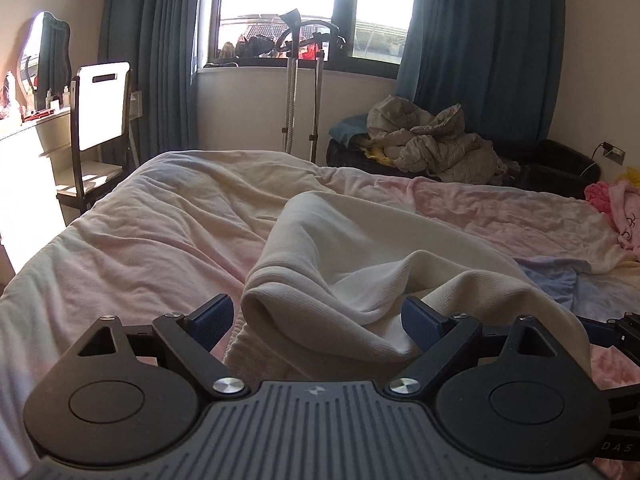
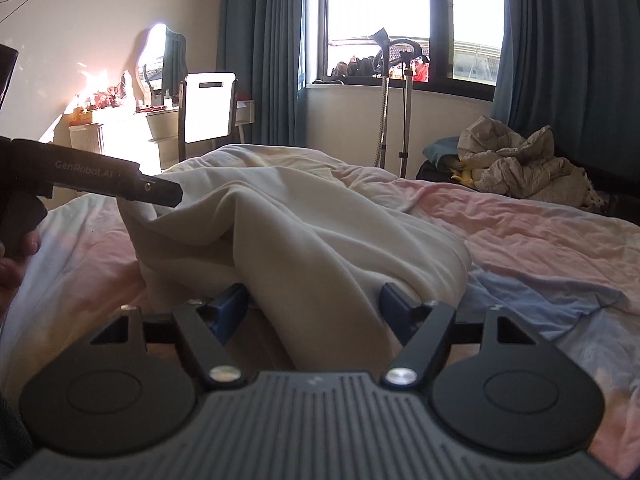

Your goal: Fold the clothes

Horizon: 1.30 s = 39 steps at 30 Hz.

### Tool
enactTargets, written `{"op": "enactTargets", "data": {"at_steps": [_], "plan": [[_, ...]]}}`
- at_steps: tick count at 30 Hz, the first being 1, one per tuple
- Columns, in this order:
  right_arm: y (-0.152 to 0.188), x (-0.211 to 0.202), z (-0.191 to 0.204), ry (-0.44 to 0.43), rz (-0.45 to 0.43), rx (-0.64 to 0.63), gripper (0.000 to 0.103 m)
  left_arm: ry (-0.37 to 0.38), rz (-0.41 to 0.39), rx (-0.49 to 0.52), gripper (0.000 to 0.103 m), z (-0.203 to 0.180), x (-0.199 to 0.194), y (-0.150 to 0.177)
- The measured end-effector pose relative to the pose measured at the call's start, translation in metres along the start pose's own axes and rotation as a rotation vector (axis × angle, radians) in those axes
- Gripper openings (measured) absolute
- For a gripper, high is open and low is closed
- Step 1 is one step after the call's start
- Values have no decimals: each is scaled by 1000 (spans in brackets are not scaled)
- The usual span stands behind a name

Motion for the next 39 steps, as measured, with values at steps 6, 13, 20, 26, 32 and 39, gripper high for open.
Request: {"op": "enactTargets", "data": {"at_steps": [6, 13, 20, 26, 32, 39], "plan": [[-1, -4, -11, 62, 22, 40, 39, -1, 90, -100, 94, 16, 17, 1], [6, -3, -17, 148, 86, 72, 30, -2, 91, -182, 94, 27, 28, -3], [20, 1, -23, 162, 116, 116, 30, -21, 89, -212, 94, 32, 35, -6], [17, -9, -23, 152, 48, 141, 30, -18, 79, -230, 94, 35, 34, -7], [21, -2, -25, 153, 98, 159, 30, -19, 78, -232, 94, 34, 37, -7], [10, -13, -14, 146, 55, 159, 32, -29, 81, -238, 94, 33, 32, -7]]}}
Point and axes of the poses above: each gripper's, at about its wrist camera, not at the fingertips, and x roughly the way its jaws point, z to its left, y to its underside, the point moved 1 cm from there along x, roughly the way its jaws point, and after that the axes turned 10 degrees about -y, right-handed, at the moved point
